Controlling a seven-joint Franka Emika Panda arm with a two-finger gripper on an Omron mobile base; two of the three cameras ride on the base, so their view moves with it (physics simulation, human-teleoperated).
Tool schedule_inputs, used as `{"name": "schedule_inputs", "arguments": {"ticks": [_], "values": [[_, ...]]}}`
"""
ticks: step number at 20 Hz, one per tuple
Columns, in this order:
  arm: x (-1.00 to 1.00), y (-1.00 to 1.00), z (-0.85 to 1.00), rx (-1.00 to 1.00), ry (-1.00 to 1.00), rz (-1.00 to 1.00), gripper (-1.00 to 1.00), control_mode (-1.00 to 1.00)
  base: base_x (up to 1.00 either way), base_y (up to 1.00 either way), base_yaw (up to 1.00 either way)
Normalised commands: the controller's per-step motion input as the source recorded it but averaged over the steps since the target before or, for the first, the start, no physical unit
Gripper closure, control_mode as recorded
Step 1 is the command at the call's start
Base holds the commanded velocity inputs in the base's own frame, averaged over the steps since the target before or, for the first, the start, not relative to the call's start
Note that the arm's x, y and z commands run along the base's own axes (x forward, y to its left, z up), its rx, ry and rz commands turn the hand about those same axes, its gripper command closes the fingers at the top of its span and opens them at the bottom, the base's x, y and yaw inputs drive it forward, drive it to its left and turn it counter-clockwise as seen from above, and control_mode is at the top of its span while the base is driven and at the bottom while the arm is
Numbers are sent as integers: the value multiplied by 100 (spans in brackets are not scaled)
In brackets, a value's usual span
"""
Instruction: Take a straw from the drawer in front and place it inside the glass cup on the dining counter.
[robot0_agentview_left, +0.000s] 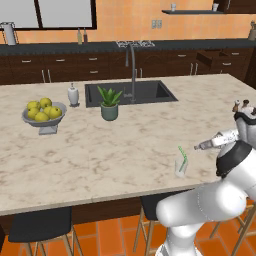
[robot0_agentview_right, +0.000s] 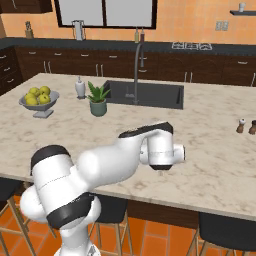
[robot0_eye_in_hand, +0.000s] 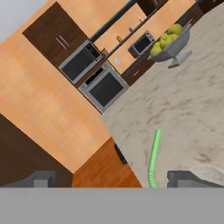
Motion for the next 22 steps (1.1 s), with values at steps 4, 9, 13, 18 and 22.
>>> {"name": "schedule_inputs", "arguments": {"ticks": [4,9,13,18,22], "values": [[-48,12,37,-5,-16,-11,-100,-100,0,0,0],[-57,19,21,-6,-15,-6,-100,-100,0,0,0],[-36,44,1,-9,-1,-3,-100,-100,0,0,0],[-28,44,2,-9,0,-3,-100,-100,0,0,0],[-32,26,1,-7,0,-2,-100,-100,0,0,0]]}}
